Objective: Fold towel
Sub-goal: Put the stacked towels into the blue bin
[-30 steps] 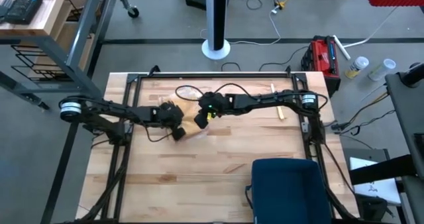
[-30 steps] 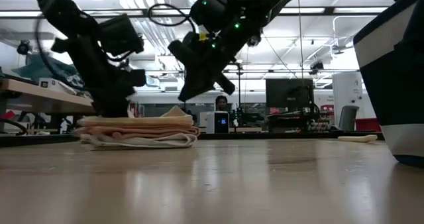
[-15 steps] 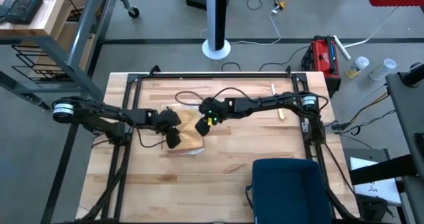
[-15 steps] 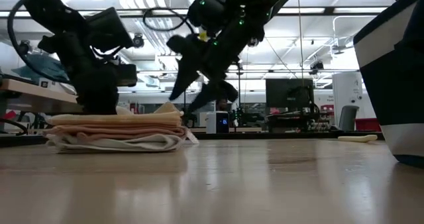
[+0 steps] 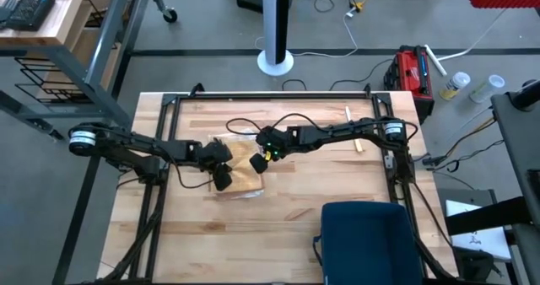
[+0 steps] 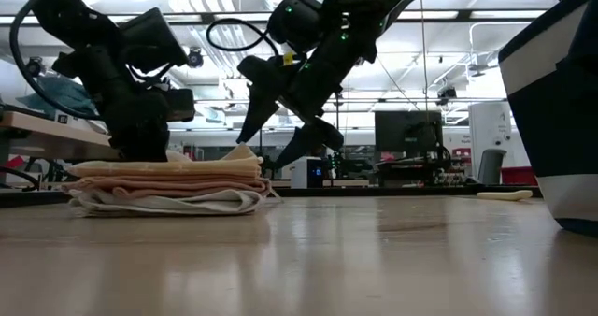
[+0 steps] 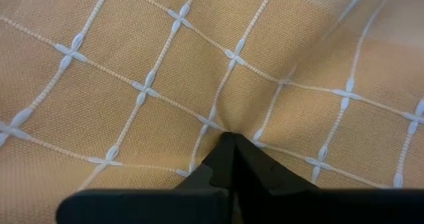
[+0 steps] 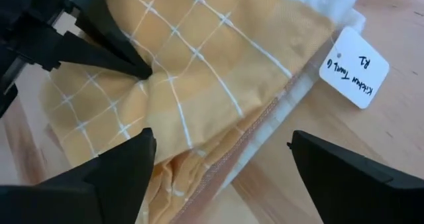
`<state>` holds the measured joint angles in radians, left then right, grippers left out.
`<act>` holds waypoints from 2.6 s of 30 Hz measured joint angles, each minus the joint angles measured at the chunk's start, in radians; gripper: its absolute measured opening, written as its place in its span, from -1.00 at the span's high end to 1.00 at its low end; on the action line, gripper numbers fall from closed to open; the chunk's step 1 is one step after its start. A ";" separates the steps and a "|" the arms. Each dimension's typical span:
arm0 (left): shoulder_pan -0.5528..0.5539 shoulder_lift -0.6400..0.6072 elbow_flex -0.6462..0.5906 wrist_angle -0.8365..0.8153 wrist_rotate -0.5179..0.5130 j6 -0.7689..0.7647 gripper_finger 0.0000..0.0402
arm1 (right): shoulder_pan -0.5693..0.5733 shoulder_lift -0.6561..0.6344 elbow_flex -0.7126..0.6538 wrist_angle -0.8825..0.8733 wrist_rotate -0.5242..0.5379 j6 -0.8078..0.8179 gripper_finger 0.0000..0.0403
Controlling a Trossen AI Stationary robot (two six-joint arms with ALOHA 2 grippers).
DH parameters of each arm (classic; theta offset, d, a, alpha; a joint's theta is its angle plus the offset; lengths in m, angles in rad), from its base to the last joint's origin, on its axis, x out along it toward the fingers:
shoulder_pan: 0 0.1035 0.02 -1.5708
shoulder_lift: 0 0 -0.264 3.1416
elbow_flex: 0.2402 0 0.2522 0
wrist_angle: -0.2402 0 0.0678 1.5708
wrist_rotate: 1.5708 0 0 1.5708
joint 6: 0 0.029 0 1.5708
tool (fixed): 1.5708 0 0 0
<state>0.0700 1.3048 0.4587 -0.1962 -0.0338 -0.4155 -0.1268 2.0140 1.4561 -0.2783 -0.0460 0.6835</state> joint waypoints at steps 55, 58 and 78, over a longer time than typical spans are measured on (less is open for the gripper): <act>-0.030 -0.252 -0.063 0.180 0.014 -0.016 1.00 | 0.015 0.071 -0.006 0.205 -0.277 -0.110 0.68; -0.035 -0.339 -0.063 0.149 0.013 -0.024 1.00 | 0.016 0.036 -0.006 0.148 -0.281 -0.136 0.68; -0.067 -0.607 -0.063 0.042 -0.084 -0.102 0.97 | -0.027 -0.323 -0.006 -0.111 -0.406 -0.173 0.68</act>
<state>0.0027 0.6980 0.3956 -0.1542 -0.1177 -0.5179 -0.1535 1.6906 1.4506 -0.3893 -0.4521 0.5109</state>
